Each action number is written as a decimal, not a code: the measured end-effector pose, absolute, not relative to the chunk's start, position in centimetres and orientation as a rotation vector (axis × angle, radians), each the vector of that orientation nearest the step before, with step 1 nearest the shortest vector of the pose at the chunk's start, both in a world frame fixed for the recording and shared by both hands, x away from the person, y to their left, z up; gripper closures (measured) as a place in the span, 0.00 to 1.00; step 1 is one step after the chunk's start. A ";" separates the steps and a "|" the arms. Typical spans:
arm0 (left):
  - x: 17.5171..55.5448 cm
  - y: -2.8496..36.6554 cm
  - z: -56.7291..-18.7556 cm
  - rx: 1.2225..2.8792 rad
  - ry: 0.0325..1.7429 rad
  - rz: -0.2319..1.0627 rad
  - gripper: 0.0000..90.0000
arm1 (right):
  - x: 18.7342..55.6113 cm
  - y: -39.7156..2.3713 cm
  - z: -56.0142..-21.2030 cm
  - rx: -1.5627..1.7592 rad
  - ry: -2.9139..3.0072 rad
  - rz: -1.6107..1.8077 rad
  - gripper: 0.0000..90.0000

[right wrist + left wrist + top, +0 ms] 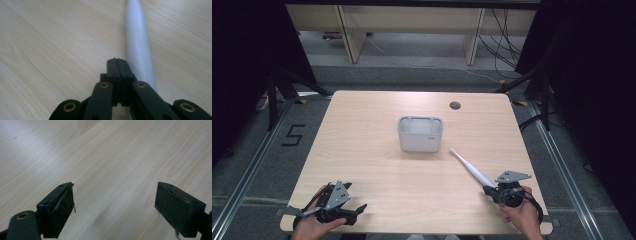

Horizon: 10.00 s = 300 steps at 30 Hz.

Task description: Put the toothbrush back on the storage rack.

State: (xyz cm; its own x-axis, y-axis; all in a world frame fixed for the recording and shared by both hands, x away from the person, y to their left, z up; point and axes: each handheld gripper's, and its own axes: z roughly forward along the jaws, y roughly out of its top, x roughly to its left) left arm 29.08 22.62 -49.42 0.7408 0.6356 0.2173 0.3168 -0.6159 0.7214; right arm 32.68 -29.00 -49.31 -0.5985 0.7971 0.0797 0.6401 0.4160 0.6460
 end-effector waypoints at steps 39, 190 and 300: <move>29.2 22.6 -49.6 2.260 0.722 0.610 0.17 | 39.6 -25.4 -47.2 0.950 2.670 0.517 0.53; 29.1 22.8 -49.4 2.238 0.717 0.611 0.17 | 50.6 -15.3 -37.2 1.085 1.995 1.538 0.74; 29.1 22.7 -49.5 2.251 0.709 0.609 0.17 | 45.0 -17.8 -40.4 1.080 2.073 1.426 0.39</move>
State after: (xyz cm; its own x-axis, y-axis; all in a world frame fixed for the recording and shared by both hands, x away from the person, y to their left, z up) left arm 29.14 22.70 -49.47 0.7410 0.6350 0.2183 0.3116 -0.6132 0.7259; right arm 45.01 -17.81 -40.44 -0.6212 0.7776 0.0976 0.3692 0.1806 0.9116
